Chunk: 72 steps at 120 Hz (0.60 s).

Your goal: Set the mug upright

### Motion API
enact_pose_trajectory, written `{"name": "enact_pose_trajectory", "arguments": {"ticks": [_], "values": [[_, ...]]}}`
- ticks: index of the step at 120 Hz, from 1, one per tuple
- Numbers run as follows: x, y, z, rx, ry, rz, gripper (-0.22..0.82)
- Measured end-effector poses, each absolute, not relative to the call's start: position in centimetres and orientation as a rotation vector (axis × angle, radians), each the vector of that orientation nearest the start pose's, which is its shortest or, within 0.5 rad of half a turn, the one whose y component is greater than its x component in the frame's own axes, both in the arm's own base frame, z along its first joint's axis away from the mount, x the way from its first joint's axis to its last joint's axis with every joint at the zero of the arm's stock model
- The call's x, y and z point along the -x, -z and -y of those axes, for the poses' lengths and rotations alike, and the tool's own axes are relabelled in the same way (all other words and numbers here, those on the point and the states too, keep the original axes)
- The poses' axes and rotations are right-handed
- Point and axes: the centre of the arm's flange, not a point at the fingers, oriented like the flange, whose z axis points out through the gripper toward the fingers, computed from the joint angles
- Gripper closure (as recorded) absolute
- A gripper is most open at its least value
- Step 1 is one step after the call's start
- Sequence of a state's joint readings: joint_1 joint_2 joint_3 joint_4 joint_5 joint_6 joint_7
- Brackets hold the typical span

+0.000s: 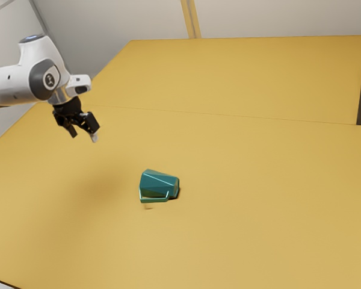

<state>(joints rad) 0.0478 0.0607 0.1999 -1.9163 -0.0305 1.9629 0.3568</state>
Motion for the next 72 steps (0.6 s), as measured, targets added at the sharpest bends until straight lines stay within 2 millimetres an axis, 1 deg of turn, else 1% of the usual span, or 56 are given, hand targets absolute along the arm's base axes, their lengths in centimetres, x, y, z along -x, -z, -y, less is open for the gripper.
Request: {"name": "enact_pose_trajectory", "arguments": {"ticks": [8,19,45,72], "values": [[-55.2,-45.6,-13.8,3.169,-0.009,-0.141,0.00],[-54.6,-45.6,-13.4,3.197,0.016,-0.140,0.00],[-52.7,-41.7,-12.1,3.421,0.031,0.014,0.00],[-51.6,-36.9,-11.6,3.593,-0.005,0.199,0.00]]}}
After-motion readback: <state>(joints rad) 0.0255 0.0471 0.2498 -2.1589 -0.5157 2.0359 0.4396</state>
